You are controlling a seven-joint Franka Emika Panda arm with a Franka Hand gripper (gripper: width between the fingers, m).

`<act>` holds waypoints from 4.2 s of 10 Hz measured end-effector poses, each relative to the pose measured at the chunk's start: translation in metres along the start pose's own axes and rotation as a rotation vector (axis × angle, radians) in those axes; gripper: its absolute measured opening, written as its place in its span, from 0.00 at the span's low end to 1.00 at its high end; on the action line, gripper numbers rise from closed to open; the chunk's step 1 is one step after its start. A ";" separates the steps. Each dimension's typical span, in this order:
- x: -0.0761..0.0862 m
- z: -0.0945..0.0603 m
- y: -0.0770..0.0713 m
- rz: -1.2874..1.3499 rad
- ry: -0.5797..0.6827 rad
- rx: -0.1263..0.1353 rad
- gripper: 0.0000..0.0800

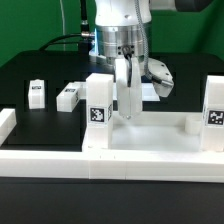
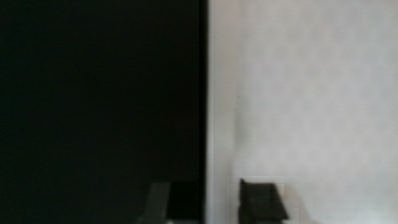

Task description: Assemble desk

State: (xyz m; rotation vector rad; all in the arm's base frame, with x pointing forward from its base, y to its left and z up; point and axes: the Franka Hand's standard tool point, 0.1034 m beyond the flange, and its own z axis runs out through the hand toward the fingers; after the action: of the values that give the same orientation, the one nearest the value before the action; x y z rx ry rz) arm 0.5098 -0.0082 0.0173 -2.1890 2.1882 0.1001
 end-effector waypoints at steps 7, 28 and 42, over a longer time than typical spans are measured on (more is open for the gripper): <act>0.017 -0.014 0.013 -0.079 -0.005 -0.001 0.07; 0.060 -0.014 0.016 -1.117 0.005 -0.050 0.07; 0.029 -0.005 -0.042 -2.089 0.047 -0.151 0.07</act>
Offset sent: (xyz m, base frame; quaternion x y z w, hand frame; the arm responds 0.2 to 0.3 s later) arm 0.0000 0.0000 0.0000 0.0000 0.0000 0.0000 1.0000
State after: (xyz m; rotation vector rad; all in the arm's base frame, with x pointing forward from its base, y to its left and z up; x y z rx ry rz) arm 0.5515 -0.0377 0.0192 -3.0696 -0.8233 0.0858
